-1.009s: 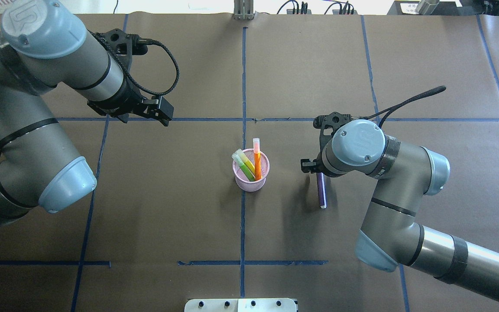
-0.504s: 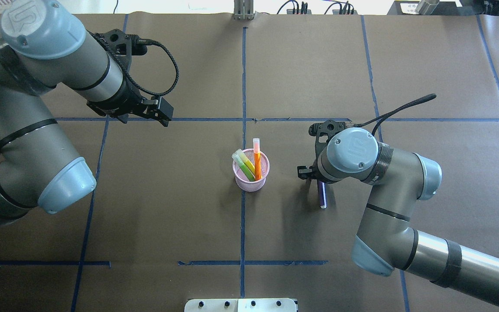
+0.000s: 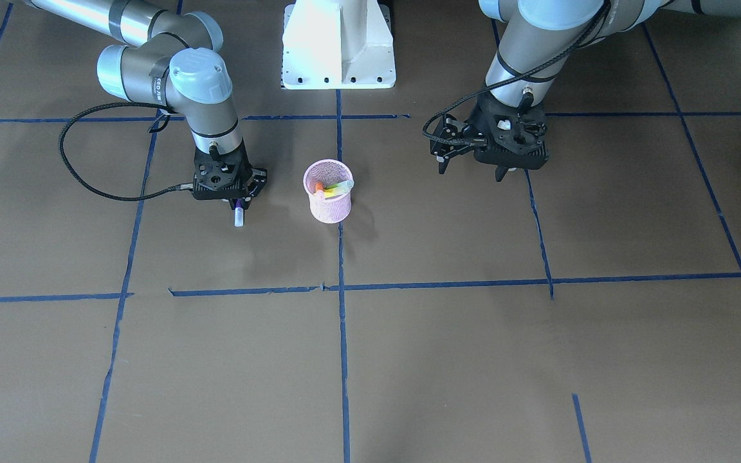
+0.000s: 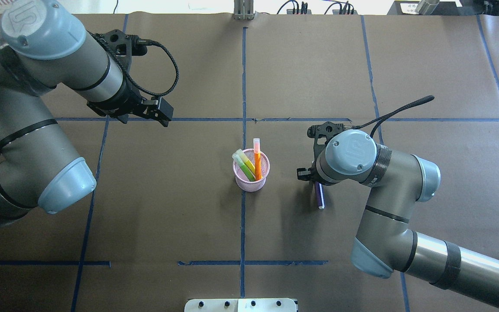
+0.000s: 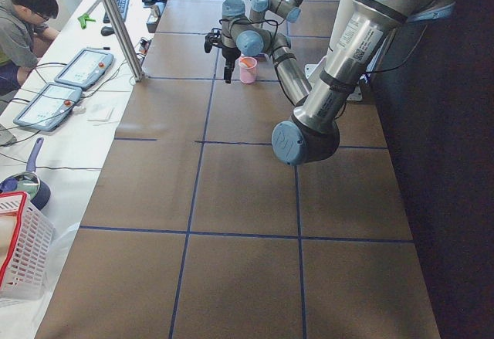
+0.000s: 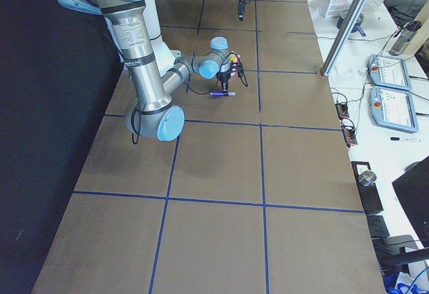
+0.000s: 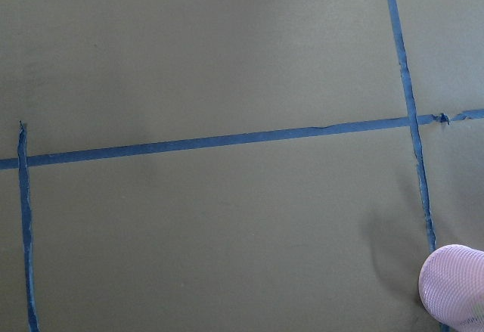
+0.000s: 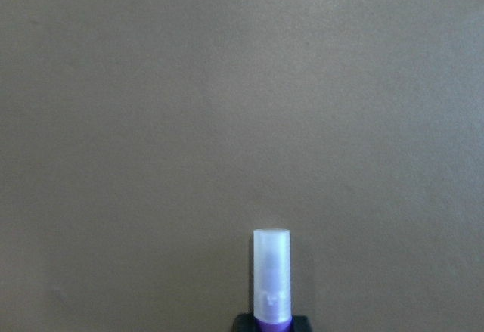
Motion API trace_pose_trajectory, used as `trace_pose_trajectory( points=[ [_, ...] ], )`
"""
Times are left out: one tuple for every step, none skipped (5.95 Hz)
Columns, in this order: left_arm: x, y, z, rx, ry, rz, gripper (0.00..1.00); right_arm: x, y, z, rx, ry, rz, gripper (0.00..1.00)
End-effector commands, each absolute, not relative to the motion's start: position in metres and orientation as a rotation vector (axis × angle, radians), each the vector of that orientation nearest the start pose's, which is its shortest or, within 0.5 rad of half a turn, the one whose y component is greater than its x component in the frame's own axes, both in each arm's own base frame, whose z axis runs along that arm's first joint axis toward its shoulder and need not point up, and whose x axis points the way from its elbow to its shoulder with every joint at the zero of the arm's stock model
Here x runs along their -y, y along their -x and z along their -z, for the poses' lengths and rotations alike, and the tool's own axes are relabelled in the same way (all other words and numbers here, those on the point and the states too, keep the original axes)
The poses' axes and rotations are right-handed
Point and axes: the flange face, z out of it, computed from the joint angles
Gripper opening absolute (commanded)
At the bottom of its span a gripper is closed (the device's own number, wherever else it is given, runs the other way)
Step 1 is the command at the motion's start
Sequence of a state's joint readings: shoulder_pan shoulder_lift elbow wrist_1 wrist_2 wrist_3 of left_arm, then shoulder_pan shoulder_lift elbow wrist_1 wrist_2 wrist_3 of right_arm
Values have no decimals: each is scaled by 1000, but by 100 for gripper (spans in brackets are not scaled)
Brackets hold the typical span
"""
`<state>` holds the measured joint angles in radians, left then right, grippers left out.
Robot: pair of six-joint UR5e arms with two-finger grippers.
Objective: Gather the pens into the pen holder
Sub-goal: 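Lower the right gripper onto the purple marker and close on it, then lift the purple marker with the right gripper and carry it over the cup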
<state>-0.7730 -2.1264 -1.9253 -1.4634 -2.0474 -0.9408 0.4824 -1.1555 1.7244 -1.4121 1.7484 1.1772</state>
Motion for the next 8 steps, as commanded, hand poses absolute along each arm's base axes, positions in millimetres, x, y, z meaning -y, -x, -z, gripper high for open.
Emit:
trace_pose_trajectory(
  points=[
    [479, -369, -203, -891, -163, -61, 100, 393, 509, -327, 766, -169, -12, 0],
    [479, -370, -205, -888, -159, -61, 100, 394, 491, -298, 809, -235, -58, 0],
    [479, -373, -206, -887, -156, -64, 100, 395, 471, -269, 831, -355, -103, 0],
    [477, -381, -210, -880, -144, -71, 100, 398, 456, -249, 814, -490, -164, 0],
    [477, -386, -215, -871, -133, -73, 100, 400, 445, -236, 803, -585, -224, 0],
    [477, -393, -221, -862, -118, -77, 100, 381, 466, -212, 818, -671, -309, 0],
    [483, -404, -231, -842, -98, -76, 100, 357, 486, -197, 845, -712, -368, 0],
    [485, -406, -234, -836, -91, -74, 100, 341, 497, -183, 879, -742, -434, 0]
  ],
)
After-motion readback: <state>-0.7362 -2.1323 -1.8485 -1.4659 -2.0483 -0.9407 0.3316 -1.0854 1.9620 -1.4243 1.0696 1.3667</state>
